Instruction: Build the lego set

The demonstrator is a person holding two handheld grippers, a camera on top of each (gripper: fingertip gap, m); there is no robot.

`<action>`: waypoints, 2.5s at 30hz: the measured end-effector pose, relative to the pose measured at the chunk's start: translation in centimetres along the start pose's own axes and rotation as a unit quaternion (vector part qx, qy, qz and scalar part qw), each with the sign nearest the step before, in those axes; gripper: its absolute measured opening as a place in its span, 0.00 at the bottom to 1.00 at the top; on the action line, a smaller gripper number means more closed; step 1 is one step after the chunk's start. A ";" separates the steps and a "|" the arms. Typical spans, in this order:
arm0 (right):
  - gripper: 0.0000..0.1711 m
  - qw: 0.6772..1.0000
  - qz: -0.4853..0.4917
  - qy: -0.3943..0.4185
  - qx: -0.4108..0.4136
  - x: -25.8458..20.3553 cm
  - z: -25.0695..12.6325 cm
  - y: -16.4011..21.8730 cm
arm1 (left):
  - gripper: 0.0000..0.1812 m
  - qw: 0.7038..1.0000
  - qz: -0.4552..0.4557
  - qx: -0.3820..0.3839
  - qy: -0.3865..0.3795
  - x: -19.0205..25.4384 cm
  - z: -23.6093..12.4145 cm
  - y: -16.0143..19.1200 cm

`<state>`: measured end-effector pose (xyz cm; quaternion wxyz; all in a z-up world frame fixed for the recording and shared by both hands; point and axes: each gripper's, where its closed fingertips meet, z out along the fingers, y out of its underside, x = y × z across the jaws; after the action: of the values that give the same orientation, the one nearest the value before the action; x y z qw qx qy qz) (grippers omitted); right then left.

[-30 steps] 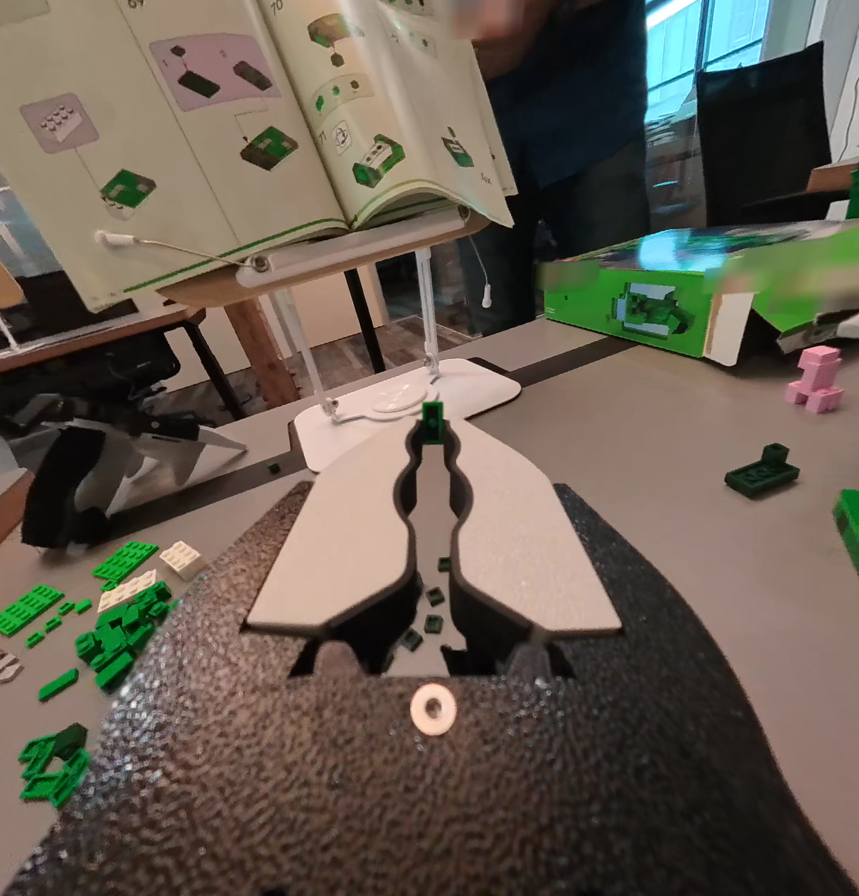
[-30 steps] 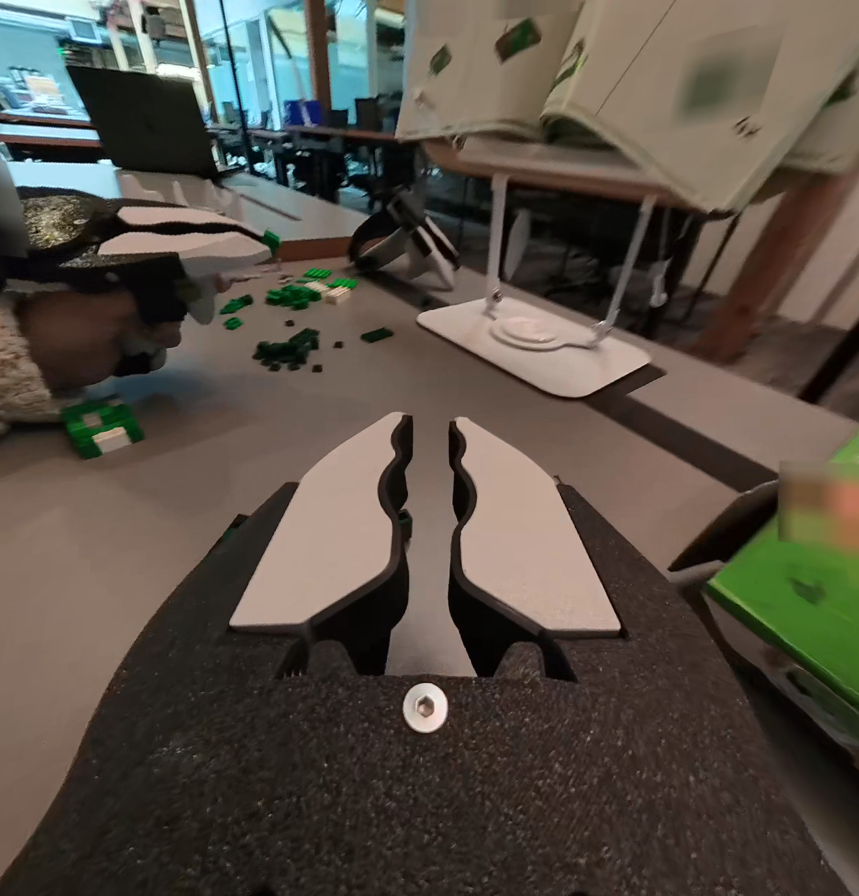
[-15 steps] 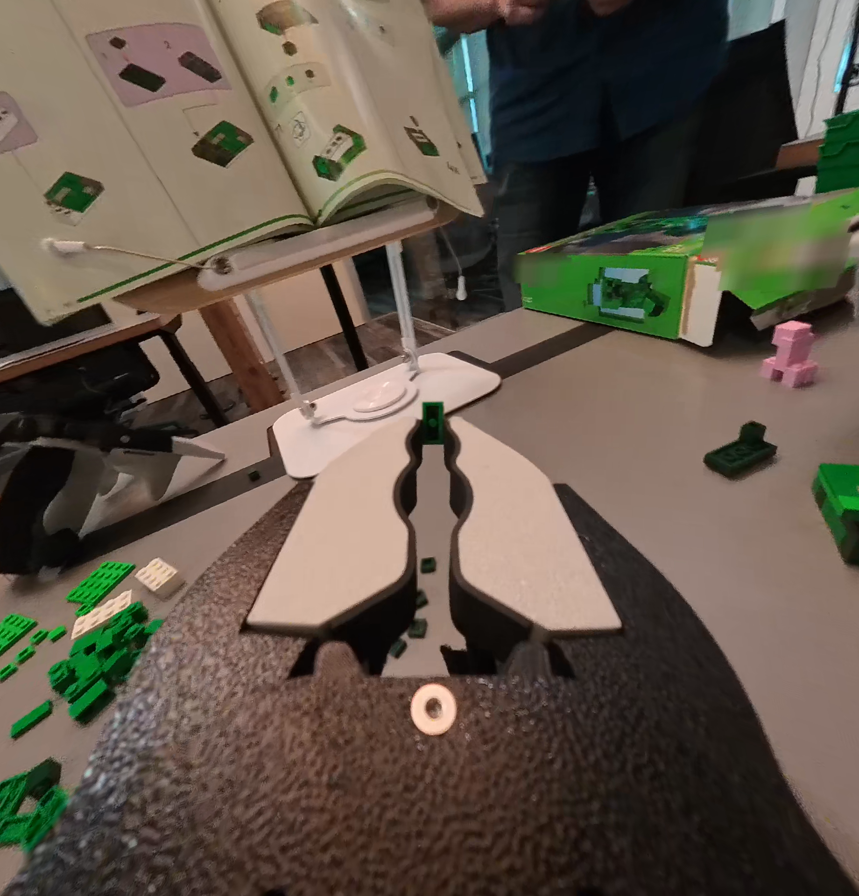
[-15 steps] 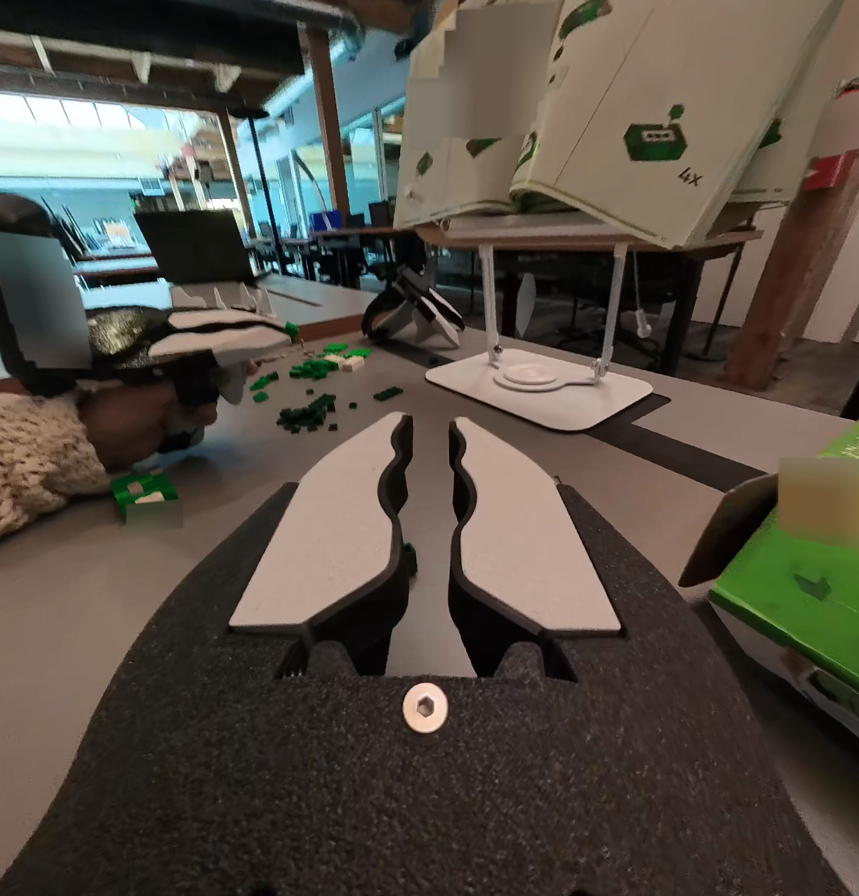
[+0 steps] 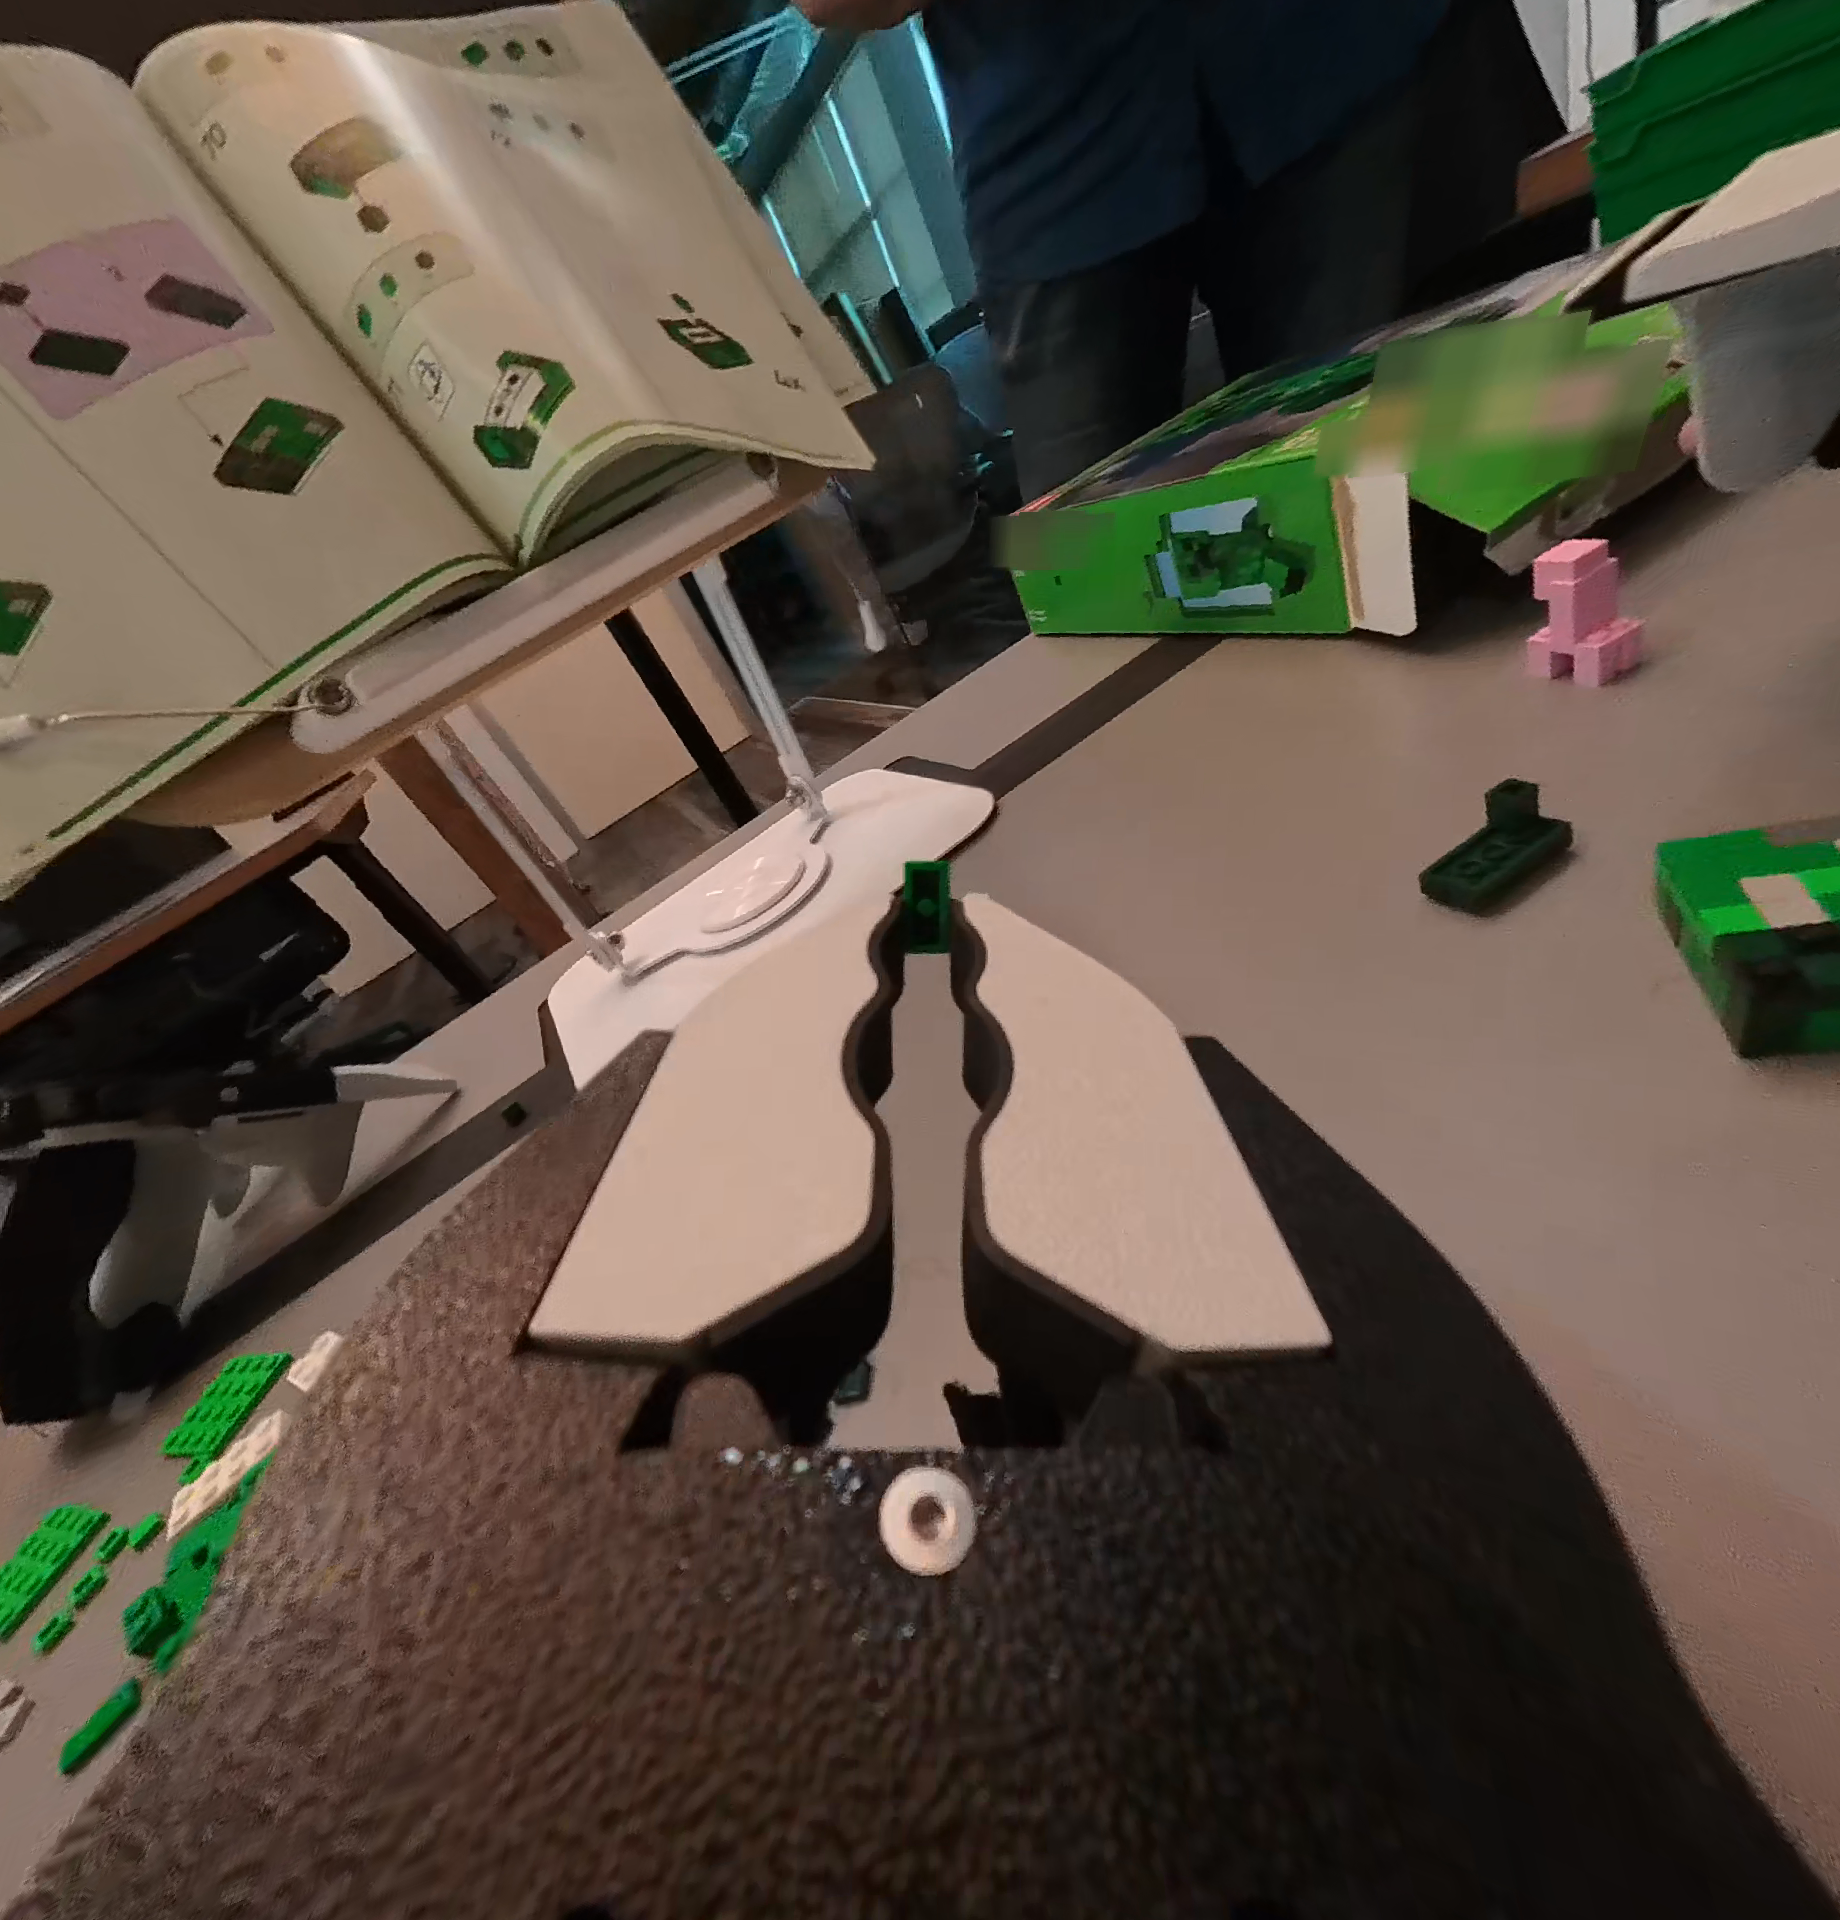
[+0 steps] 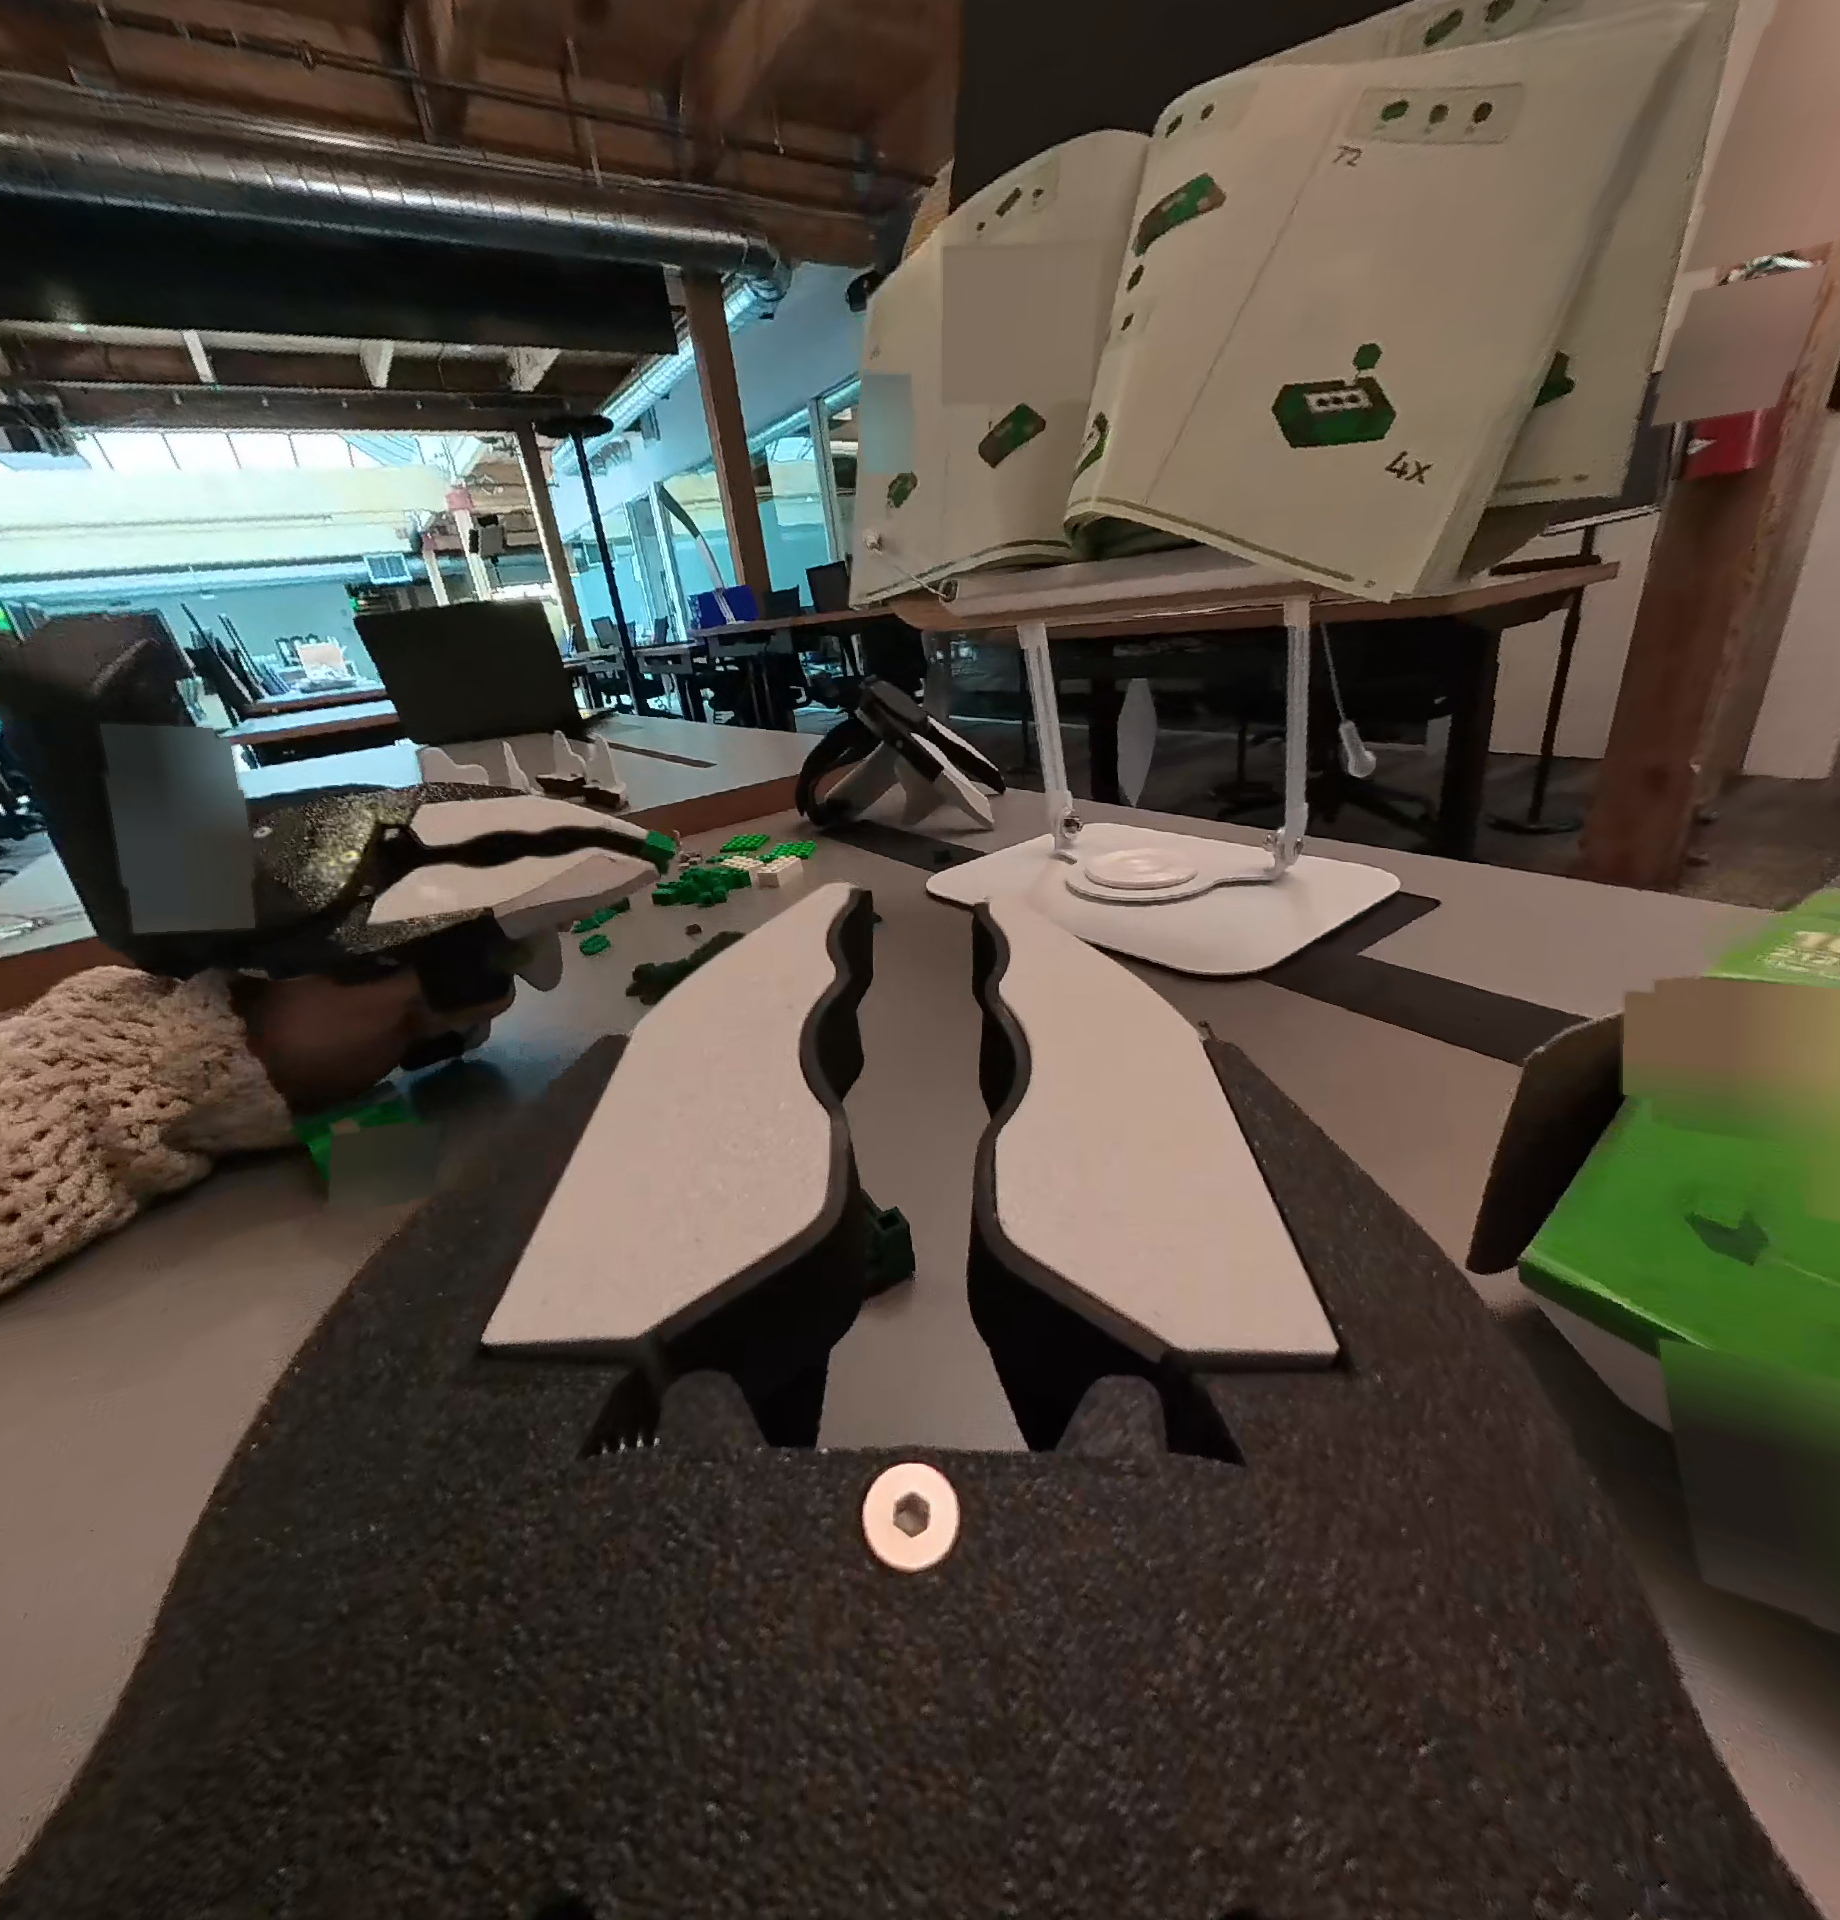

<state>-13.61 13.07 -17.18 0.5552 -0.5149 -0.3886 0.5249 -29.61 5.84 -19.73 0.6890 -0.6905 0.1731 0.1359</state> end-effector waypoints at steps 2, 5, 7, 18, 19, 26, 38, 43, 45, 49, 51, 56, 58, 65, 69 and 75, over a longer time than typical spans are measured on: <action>0.10 1.000 -0.004 -0.001 -0.006 -0.1 0.1 0.1 | 0.05 1.000 0.009 0.000 0.008 0.5 0.1 -0.1; 0.10 1.000 -0.007 -0.001 -0.007 -0.2 0.1 0.2 | 0.04 1.000 0.014 0.002 0.028 1.2 0.2 -0.2; 0.10 1.000 -0.006 -0.001 -0.006 -0.1 0.1 0.2 | 0.04 0.998 0.013 0.007 0.057 1.8 0.2 -0.1; 0.10 1.000 -0.010 0.002 -0.001 -0.1 0.0 0.0 | 0.04 0.996 -0.023 0.057 0.060 0.8 -0.2 -1.1; 0.10 1.000 -0.012 0.001 -0.002 -0.2 0.0 0.0 | 0.04 0.996 -0.019 0.060 0.060 0.9 -0.2 -1.2; 0.13 0.999 -0.049 0.010 -0.013 -0.6 0.1 0.3 | 0.04 0.995 -0.016 0.070 0.063 1.4 -0.2 -1.6; 0.15 0.937 -0.112 -0.076 -0.322 -1.7 -0.5 8.2 | 0.05 0.992 0.000 0.082 0.094 2.6 -0.7 -2.0; 0.19 0.894 -0.155 -0.127 -0.400 -1.1 -0.4 10.7 | 0.05 0.989 0.020 0.084 0.124 3.9 -0.7 -2.1; 0.19 0.891 -0.152 -0.145 -0.403 -1.1 -0.1 10.9 | 0.04 0.987 0.019 0.083 0.140 4.4 -0.6 -2.1; 0.17 0.882 -0.131 -0.178 -0.415 -1.3 0.2 11.2 | 0.05 0.984 0.017 0.080 0.159 5.1 -0.4 -2.2; 0.16 0.878 -0.118 -0.192 -0.422 -1.5 0.1 11.4 | 0.05 0.983 0.027 0.078 0.164 5.5 -0.4 -2.1; 0.14 0.876 -0.117 -0.200 -0.422 -1.6 0.3 11.4 | 0.05 0.981 0.042 0.075 0.172 6.0 -0.7 -1.9; 0.13 0.877 -0.118 -0.199 -0.422 -1.6 0.3 11.4 | 0.05 0.981 0.041 0.074 0.173 6.0 -0.7 -1.9; 0.09 0.877 -0.121 -0.198 -0.420 -1.8 0.4 11.4 | 0.05 0.981 0.041 0.074 0.175 6.1 -0.8 -1.9; 0.09 0.881 -0.128 -0.188 -0.414 -1.6 0.5 11.3 | 0.05 0.980 0.030 0.078 0.179 6.1 -0.9 -2.2; 0.09 0.887 -0.137 -0.178 -0.403 -1.4 0.6 11.0 | 0.05 0.982 0.016 0.080 0.172 5.7 -0.8 -2.2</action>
<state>-16.41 10.87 -27.75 0.2881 -0.5335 -0.7259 0.3247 -23.54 4.75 -20.11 0.6997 -0.6432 0.3106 0.0120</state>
